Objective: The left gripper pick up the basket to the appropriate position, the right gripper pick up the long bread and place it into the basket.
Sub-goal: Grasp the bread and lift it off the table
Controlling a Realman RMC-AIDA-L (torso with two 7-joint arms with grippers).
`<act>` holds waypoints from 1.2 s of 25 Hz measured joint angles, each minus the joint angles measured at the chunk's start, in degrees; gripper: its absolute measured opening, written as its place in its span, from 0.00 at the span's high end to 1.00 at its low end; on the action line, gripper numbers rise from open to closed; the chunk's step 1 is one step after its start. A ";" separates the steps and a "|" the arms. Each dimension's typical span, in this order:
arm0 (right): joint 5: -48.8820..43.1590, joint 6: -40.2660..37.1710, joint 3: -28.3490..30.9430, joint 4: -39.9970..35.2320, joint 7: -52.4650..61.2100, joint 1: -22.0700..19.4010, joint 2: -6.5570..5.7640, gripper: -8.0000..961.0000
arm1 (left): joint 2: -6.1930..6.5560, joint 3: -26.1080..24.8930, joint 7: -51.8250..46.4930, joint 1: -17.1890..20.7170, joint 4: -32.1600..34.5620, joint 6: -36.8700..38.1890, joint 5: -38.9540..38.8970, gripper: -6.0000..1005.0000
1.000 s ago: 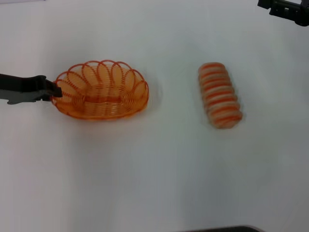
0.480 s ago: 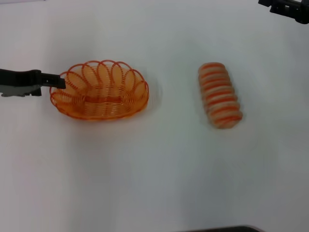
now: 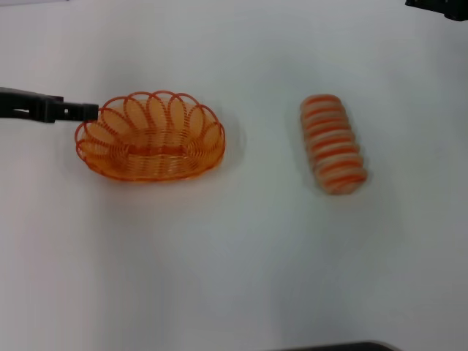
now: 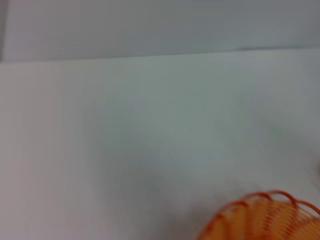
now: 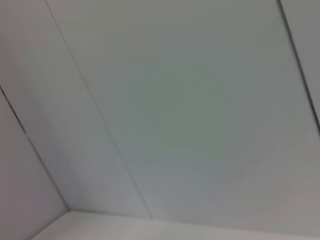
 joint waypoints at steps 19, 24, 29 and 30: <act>-15.38 -7.18 -7.43 -0.10 25.63 7.76 -6.99 0.02 | 1.60 -13.88 30.17 7.71 0.74 23.22 -5.48 0.23; -25.61 -8.40 -9.22 -0.01 36.41 12.40 -6.46 0.02 | 1.38 -13.45 32.38 8.58 0.64 24.29 -4.40 0.23; -30.73 -9.20 -12.12 0.38 45.10 16.60 -5.87 0.02 | 1.08 -13.68 35.02 9.38 -0.20 24.45 -4.05 0.23; -31.73 -9.28 -12.54 0.42 47.02 17.37 -5.86 0.02 | 1.00 -13.61 35.26 9.48 -0.21 24.46 -4.02 0.23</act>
